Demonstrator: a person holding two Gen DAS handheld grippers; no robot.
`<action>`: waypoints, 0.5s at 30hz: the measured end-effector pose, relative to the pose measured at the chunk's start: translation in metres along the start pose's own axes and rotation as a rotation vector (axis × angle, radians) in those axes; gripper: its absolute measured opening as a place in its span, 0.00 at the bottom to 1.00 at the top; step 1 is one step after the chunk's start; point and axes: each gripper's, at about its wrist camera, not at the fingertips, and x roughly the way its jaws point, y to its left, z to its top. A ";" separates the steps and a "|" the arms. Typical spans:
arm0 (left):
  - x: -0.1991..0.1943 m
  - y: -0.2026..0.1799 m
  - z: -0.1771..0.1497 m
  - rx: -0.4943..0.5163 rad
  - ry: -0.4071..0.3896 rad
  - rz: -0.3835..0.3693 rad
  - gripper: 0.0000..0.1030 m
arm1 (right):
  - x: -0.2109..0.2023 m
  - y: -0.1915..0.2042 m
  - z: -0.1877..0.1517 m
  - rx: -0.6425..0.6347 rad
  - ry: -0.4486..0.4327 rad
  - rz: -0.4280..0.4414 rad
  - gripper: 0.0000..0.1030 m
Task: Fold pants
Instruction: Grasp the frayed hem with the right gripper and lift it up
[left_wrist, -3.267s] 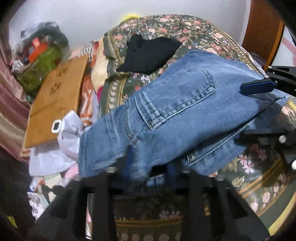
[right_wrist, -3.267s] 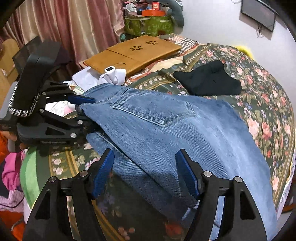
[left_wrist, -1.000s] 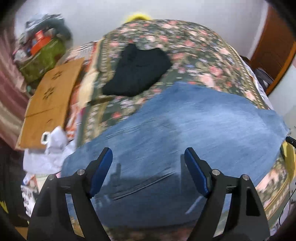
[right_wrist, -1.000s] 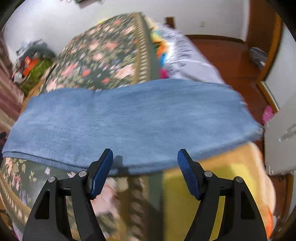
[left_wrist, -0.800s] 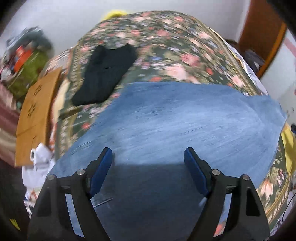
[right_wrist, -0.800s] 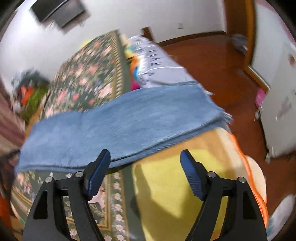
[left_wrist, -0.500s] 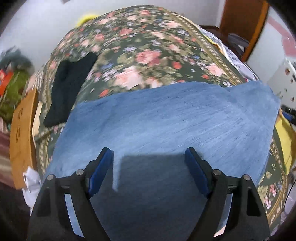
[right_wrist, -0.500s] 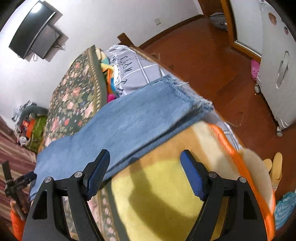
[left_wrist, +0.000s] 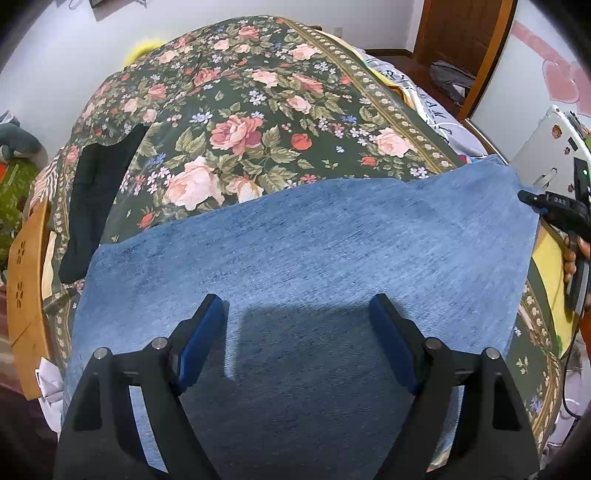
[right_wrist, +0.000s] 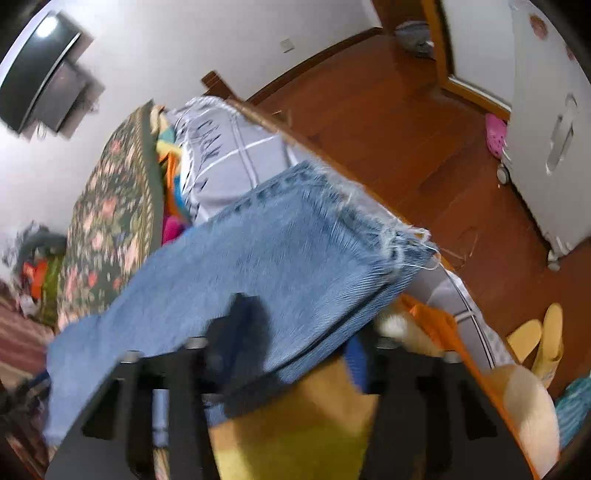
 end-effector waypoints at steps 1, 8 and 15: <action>-0.001 -0.001 0.000 0.002 -0.003 -0.002 0.79 | 0.000 -0.001 0.003 0.009 -0.001 0.004 0.10; -0.002 -0.008 -0.004 0.030 -0.018 0.020 0.79 | -0.025 0.021 0.015 -0.109 -0.087 -0.038 0.06; -0.041 0.016 -0.008 -0.054 -0.135 0.028 0.79 | -0.078 0.081 0.030 -0.220 -0.217 0.014 0.06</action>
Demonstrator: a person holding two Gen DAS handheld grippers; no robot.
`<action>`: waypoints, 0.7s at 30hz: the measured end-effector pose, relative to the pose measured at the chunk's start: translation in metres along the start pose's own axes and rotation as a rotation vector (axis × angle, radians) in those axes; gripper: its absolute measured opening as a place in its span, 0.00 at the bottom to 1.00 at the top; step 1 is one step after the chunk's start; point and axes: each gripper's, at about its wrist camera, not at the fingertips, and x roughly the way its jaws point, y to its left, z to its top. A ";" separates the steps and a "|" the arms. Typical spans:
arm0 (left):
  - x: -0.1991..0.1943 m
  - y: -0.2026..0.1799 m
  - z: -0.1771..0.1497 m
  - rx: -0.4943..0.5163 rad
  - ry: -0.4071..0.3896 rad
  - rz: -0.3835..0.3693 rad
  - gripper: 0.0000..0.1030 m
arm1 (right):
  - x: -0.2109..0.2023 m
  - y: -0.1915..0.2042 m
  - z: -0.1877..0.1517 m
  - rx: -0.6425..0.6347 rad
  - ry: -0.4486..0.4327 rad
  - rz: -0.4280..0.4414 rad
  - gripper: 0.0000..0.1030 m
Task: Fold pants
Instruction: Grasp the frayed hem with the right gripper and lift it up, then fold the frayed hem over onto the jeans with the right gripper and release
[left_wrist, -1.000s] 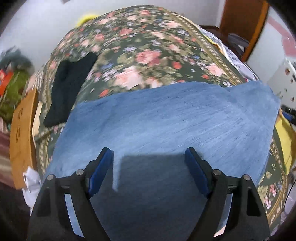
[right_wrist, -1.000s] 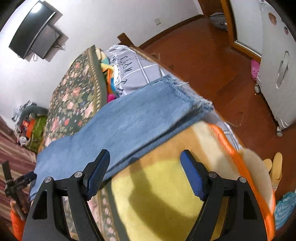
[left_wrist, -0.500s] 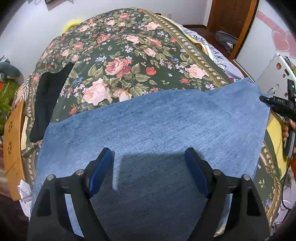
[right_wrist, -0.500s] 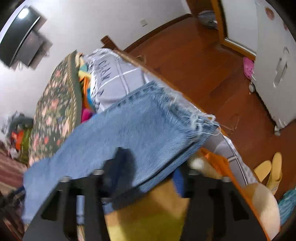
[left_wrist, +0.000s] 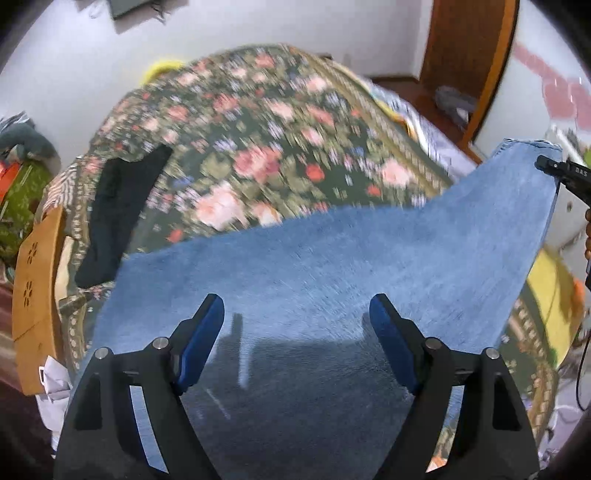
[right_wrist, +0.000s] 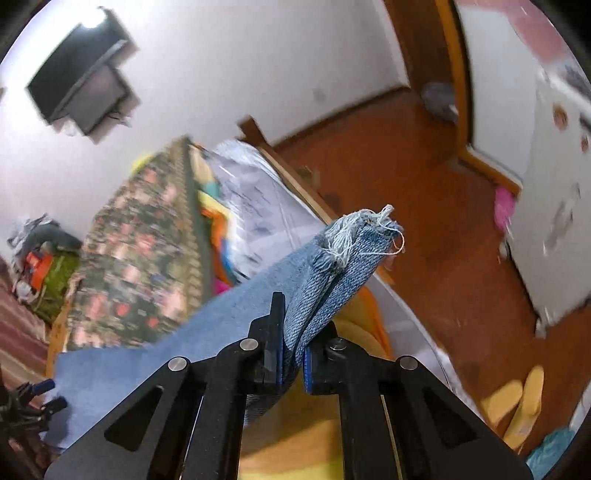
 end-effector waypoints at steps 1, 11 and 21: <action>-0.007 0.004 0.002 -0.011 -0.018 0.005 0.79 | -0.011 0.015 0.008 -0.027 -0.029 0.026 0.06; -0.108 0.060 0.002 -0.118 -0.276 0.052 0.86 | -0.070 0.163 0.032 -0.255 -0.153 0.282 0.06; -0.152 0.108 -0.036 -0.173 -0.366 0.082 0.88 | -0.033 0.286 -0.016 -0.397 -0.053 0.446 0.06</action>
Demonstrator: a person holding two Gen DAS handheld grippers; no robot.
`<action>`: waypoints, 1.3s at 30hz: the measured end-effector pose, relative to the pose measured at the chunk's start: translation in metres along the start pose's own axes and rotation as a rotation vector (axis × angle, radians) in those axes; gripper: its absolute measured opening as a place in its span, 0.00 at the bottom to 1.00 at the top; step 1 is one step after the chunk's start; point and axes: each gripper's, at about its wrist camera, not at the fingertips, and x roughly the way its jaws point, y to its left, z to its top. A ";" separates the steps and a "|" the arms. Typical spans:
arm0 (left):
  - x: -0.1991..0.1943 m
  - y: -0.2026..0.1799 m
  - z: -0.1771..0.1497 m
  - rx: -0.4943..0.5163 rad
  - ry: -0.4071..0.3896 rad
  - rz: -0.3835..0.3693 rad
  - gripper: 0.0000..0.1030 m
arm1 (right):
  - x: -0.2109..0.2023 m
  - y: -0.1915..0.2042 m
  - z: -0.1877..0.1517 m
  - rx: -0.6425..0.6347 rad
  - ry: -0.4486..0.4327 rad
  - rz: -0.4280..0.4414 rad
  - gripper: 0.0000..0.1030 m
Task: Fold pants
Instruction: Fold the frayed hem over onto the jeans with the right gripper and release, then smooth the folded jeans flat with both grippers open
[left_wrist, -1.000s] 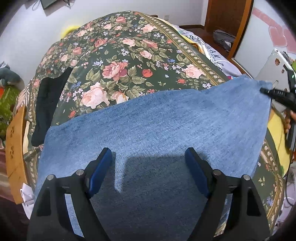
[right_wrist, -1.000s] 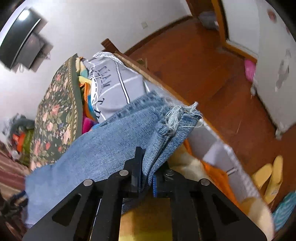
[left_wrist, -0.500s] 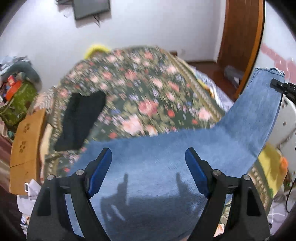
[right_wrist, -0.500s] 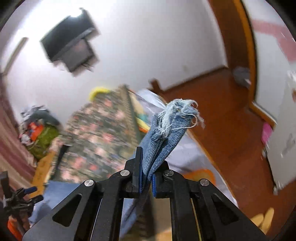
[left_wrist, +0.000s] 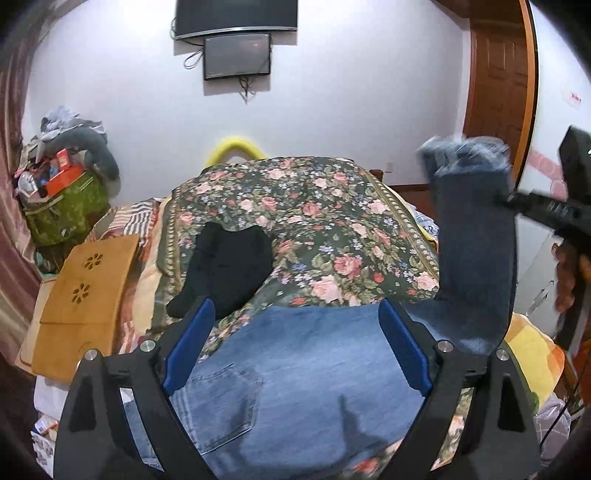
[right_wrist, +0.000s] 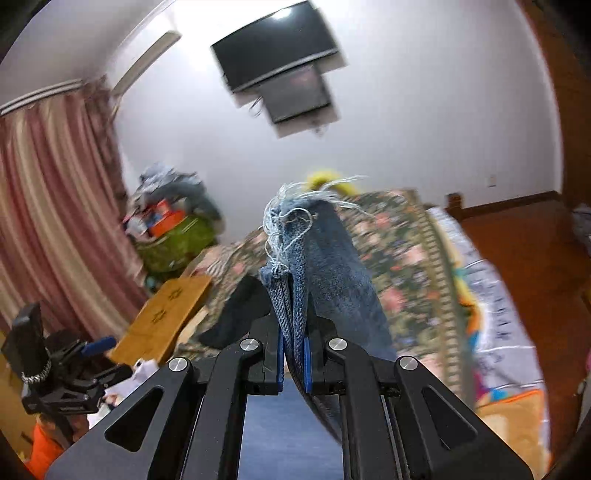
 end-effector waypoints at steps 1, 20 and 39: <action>-0.002 0.006 -0.004 -0.005 0.001 0.008 0.89 | 0.011 0.007 -0.006 -0.005 0.027 0.014 0.06; 0.014 0.040 -0.048 -0.078 0.122 0.040 0.89 | 0.107 0.081 -0.138 -0.224 0.539 0.133 0.30; 0.077 -0.044 0.010 0.021 0.161 -0.027 0.89 | 0.025 0.004 -0.050 -0.215 0.182 -0.015 0.59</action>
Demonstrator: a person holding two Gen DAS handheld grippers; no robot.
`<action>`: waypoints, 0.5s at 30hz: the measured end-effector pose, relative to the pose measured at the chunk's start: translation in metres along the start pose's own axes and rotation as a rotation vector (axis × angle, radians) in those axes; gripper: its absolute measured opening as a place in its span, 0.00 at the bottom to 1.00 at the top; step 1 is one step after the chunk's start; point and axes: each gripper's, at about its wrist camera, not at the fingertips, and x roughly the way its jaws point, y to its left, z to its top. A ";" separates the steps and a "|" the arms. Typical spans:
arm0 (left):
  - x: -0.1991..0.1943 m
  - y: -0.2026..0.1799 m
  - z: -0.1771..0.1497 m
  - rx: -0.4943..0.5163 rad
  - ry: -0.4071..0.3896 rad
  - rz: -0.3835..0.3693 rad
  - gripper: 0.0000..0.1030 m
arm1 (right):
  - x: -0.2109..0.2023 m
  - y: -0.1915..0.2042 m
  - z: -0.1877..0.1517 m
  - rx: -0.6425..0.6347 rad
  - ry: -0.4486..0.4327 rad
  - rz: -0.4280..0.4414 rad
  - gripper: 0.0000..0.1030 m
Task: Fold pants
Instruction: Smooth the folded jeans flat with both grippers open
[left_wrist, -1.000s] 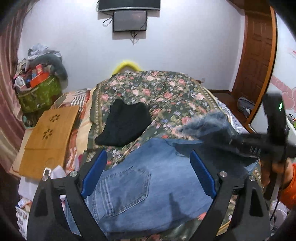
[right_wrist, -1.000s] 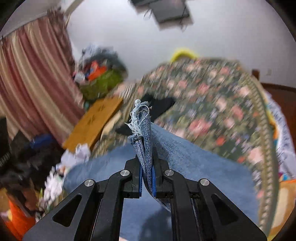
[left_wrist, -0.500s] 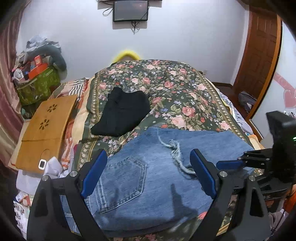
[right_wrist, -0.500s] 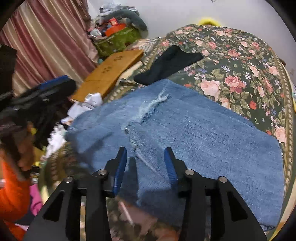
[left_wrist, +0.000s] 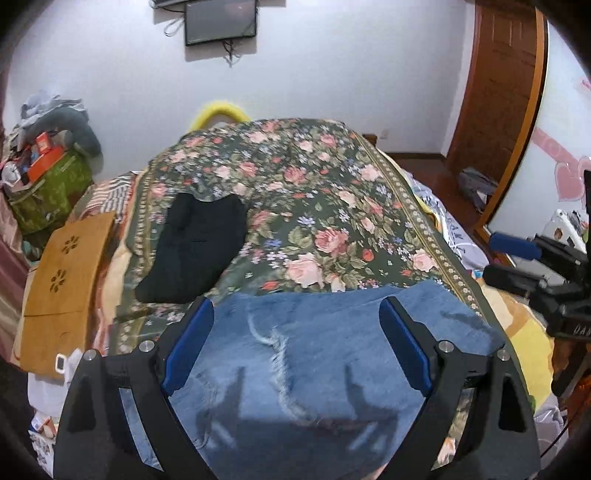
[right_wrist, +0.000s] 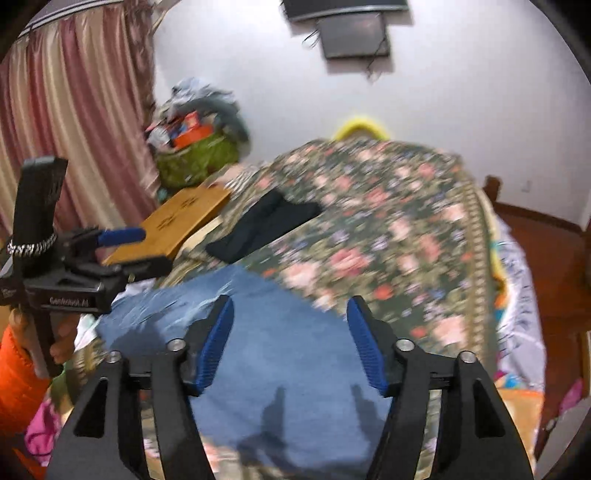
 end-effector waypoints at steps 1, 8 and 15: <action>0.008 -0.003 0.002 0.007 0.015 0.003 0.89 | 0.001 -0.007 0.000 0.006 0.002 -0.008 0.60; 0.076 -0.017 -0.006 0.055 0.186 0.058 0.89 | 0.047 -0.051 -0.025 0.090 0.145 -0.040 0.61; 0.114 -0.014 -0.042 0.071 0.339 0.051 0.94 | 0.086 -0.074 -0.080 0.151 0.345 -0.008 0.61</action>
